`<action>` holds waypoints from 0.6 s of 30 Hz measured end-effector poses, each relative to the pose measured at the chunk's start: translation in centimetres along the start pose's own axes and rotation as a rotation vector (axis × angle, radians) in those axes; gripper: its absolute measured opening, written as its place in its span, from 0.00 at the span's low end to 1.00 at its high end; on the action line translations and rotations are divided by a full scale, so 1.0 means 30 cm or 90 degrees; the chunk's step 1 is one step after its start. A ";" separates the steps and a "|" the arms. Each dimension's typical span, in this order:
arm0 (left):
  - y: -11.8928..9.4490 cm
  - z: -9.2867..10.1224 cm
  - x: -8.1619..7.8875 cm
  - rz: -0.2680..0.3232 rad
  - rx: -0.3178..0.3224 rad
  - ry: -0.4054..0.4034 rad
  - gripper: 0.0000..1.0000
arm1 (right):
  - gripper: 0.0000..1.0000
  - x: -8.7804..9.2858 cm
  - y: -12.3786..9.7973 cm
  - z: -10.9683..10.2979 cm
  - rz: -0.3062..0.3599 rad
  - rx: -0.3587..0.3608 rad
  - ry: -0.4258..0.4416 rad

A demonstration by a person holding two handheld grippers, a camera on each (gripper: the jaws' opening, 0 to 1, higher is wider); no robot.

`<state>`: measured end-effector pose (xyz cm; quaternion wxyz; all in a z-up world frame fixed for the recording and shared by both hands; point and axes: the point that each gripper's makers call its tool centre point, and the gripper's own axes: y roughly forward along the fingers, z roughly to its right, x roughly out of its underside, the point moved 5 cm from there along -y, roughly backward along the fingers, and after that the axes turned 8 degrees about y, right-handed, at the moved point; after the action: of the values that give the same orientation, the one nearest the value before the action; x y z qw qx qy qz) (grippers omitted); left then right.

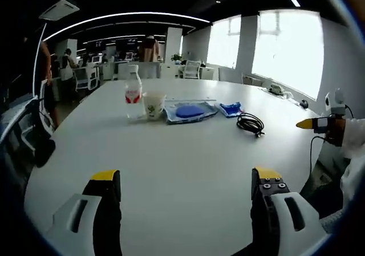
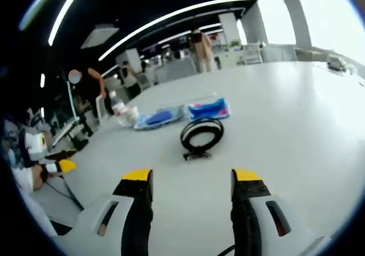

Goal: Arrange the tabletop items into an orderly group along one side of the table until the central work area is clear of visible clutter.

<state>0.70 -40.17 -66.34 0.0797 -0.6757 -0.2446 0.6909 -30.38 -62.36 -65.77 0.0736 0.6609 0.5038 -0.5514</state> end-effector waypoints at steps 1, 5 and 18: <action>0.000 -0.003 0.000 0.000 -0.004 0.002 0.99 | 0.53 0.007 -0.003 -0.001 -0.001 0.000 -0.002; 0.003 -0.016 -0.002 0.004 -0.018 0.010 1.00 | 0.53 0.039 -0.017 -0.011 -0.005 0.001 -0.001; 0.007 -0.038 -0.004 0.017 -0.034 0.001 1.00 | 0.53 0.142 -0.037 -0.043 -0.037 -0.005 0.011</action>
<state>1.87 -40.15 -66.28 0.0526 -0.6812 -0.2539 0.6847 -30.87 -58.49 -68.20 0.0555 0.6504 0.5254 -0.5458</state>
